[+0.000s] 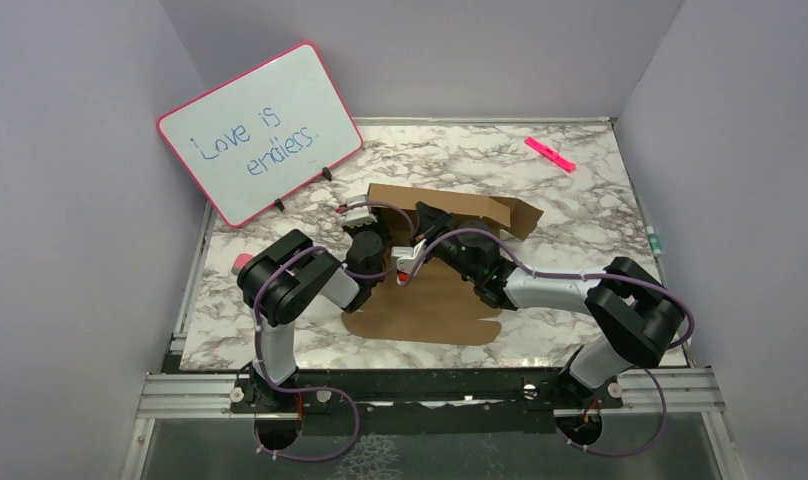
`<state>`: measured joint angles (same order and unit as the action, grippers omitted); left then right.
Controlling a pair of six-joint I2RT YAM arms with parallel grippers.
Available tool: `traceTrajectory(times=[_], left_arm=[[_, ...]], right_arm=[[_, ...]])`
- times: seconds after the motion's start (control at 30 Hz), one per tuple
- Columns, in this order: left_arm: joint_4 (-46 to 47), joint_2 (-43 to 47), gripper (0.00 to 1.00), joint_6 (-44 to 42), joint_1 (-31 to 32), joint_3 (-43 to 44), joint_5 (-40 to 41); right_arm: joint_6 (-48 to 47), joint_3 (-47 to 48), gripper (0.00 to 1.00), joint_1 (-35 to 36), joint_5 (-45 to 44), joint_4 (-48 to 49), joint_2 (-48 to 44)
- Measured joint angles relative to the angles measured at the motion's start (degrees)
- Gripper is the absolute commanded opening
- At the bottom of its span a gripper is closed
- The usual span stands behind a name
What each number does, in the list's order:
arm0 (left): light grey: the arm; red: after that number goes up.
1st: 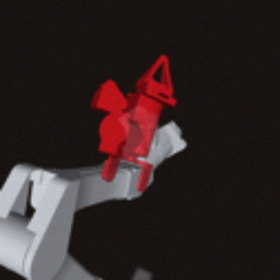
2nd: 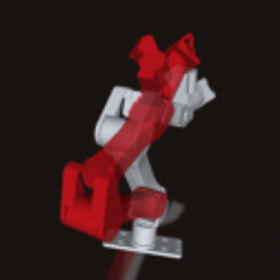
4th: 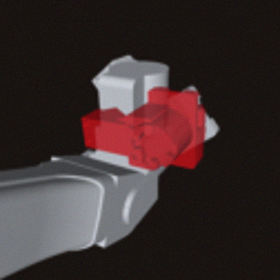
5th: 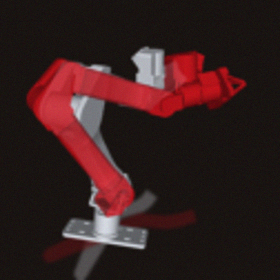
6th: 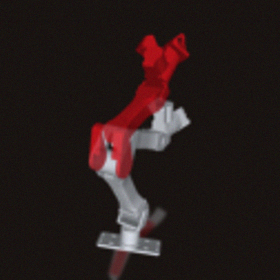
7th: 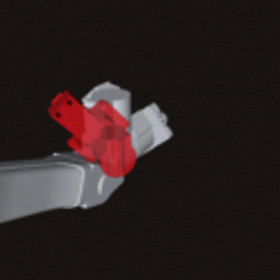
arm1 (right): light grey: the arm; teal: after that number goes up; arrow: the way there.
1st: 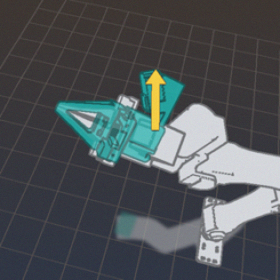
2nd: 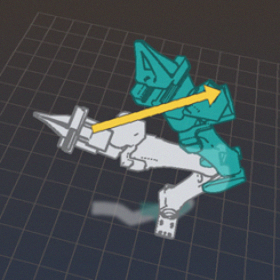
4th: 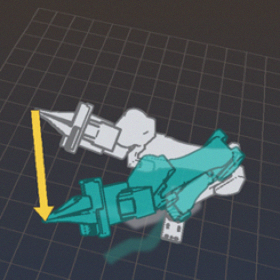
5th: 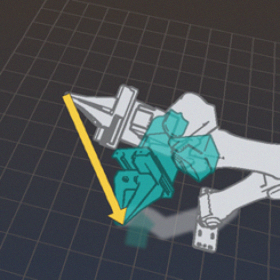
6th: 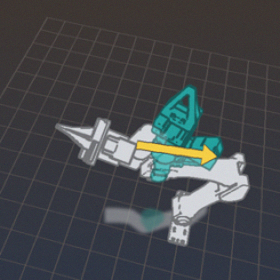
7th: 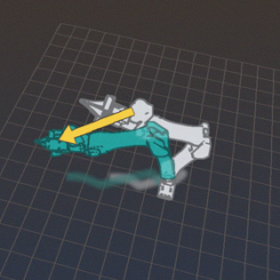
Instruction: Fold the paper box
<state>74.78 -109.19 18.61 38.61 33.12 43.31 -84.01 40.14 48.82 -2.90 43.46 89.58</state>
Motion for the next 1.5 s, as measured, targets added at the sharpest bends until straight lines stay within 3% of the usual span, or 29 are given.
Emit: traceTrajectory(times=[0.5, 0.93, 1.23, 1.5], left_arm=[[-13.38, 3.15, 0.24, 6.47, 0.98, 3.17, 5.35], [-20.04, 6.54, 0.62, 9.44, -0.22, 2.56, 3.19], [-22.91, 16.5, 0.76, 7.15, -1.66, -3.85, -3.98], [-23.89, 26.49, 0.78, 6.64, -1.75, -11.82, -10.4]], right_arm=[[0.44, 0.11, 0.01, 0.0, 0.15, -0.09, 0.0], [1.14, 0.11, 0.01, -0.02, 0.33, -0.02, -0.02], [1.6, 0.11, 0.01, 0.0, 0.24, 0.22, -0.02], [1.7, 0.11, 0.01, 0.0, 0.28, 0.42, -0.02]])
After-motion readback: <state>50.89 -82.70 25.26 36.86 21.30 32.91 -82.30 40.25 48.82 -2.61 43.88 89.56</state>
